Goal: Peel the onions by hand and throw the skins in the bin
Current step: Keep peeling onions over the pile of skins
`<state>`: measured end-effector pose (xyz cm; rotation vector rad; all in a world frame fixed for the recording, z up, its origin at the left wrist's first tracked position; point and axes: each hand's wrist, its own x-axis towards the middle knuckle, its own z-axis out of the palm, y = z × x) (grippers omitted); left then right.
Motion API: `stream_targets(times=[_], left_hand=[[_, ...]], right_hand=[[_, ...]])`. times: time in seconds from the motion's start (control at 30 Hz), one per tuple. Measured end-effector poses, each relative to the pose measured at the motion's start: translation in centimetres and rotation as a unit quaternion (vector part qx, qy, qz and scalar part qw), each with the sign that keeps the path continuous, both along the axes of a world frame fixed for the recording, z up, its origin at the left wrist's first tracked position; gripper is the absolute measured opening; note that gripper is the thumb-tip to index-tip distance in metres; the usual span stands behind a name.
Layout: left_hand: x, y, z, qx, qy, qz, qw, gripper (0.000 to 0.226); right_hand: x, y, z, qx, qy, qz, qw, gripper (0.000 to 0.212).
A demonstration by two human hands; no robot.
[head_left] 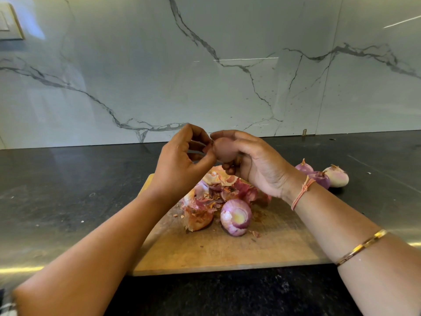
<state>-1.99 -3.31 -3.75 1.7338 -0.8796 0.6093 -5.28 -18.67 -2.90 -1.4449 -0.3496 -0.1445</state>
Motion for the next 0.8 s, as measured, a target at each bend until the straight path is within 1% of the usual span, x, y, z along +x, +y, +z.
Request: stream_targets(times=[0.13, 0.23, 0.33, 0.37, 0.43, 0.47, 0.5, 0.57, 0.67, 0.7, 0.8], left_hand=[[0.22, 0.06, 0.00, -0.020, -0.005, 0.023, 1.000, 0.026], [0.25, 0.04, -0.01, -0.030, -0.006, 0.025, 0.999, 0.027], [0.13, -0.04, 0.00, -0.027, -0.012, 0.028, 0.999, 0.027], [0.16, 0.01, 0.05, -0.031, -0.010, 0.034, 0.999, 0.028], [0.47, 0.29, 0.21, -0.051, 0.004, 0.052, 0.997, 0.028], [0.61, 0.45, 0.29, -0.062, 0.014, 0.059, 0.996, 0.028], [0.71, 0.57, 0.34, -0.067, 0.021, 0.064, 0.995, 0.028], [0.60, 0.59, 0.37, -0.049, 0.027, 0.063, 0.996, 0.028], [0.18, 0.26, 0.11, 0.001, 0.039, 0.039, 0.998, 0.023], [0.04, 0.19, 0.10, 0.005, 0.049, 0.022, 0.999, 0.017], [-0.18, 0.22, 0.14, 0.004, 0.057, -0.003, 0.998, 0.011]], right_hand=[[-0.04, 0.22, 0.09, 0.006, 0.007, -0.005, 1.000, 0.025], [-0.03, 0.23, 0.20, 0.023, 0.019, -0.028, 0.999, 0.016], [0.10, 0.07, 0.21, 0.016, 0.014, -0.035, 0.999, 0.010], [0.11, 0.04, 0.22, 0.014, 0.013, -0.032, 0.999, 0.011], [0.14, -0.01, 0.21, 0.015, 0.018, -0.028, 0.999, 0.022], [0.09, -0.02, 0.22, 0.018, 0.021, -0.028, 0.999, 0.024], [0.05, -0.01, 0.24, 0.022, 0.021, -0.029, 0.999, 0.020], [-0.02, -0.02, 0.26, 0.024, 0.021, -0.031, 0.999, 0.004], [-0.14, -0.07, 0.32, 0.036, 0.024, -0.030, 0.999, 0.007], [-0.17, -0.07, 0.36, 0.041, 0.024, -0.028, 0.998, 0.007], [-0.11, -0.12, 0.34, 0.032, 0.015, -0.026, 0.999, 0.011]])
